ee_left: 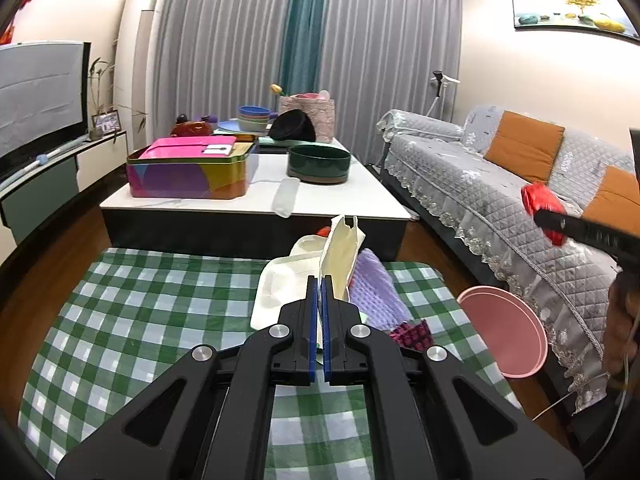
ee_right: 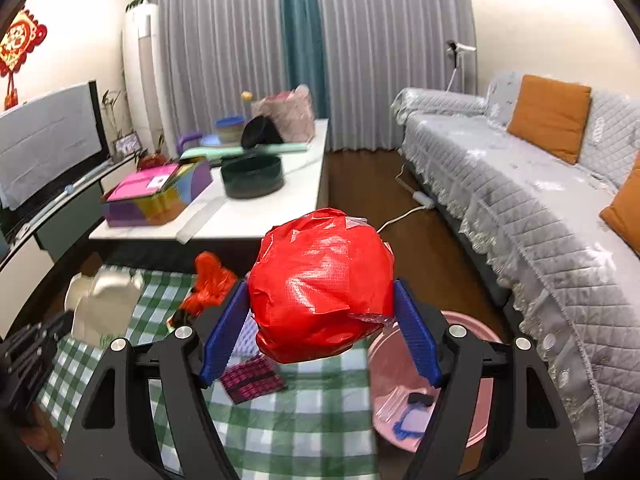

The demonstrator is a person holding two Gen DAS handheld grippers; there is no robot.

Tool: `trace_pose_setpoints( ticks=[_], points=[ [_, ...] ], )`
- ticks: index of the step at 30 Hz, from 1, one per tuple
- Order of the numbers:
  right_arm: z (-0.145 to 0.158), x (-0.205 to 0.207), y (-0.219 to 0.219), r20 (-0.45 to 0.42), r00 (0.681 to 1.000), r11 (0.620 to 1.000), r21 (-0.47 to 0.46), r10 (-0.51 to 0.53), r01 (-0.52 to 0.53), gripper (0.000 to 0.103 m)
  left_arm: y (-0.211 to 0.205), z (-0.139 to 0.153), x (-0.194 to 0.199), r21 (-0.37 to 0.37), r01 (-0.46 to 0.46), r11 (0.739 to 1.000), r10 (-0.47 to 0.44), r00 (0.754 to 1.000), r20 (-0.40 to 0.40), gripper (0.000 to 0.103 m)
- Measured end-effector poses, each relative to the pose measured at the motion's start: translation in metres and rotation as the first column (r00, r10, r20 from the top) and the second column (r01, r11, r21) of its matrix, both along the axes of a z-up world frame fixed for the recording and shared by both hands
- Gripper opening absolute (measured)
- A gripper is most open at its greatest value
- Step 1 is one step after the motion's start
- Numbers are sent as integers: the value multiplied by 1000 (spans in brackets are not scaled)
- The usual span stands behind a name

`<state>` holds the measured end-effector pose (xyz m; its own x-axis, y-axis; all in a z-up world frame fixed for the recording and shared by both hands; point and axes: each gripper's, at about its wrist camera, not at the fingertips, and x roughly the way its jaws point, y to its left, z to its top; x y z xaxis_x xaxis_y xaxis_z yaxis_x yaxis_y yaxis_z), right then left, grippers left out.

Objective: Collect trash
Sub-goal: 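Carry the red bag and white container in both grippers over the pink bucket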

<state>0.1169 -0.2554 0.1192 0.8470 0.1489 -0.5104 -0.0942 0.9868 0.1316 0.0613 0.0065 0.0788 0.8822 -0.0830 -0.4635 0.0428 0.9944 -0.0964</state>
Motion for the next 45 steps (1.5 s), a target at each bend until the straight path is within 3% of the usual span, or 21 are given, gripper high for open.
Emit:
trace_pose_setpoints(
  ticks=[6,11,45],
  points=[
    [-10,-8,-19,14,998,998,32,-54,54,72,-20,-2,-6,16,39,999,-39,999,7,2],
    [-12,-13,-26,37,997,998,-16,-62,63,72,-38,-4,-6,17,66,998,-66,998,9,2],
    [-41,-22,-128,-13,974,974,-26,-225,225,72,-144,-14,17,-16,254,967,-254,967,-5,2]
  ],
)
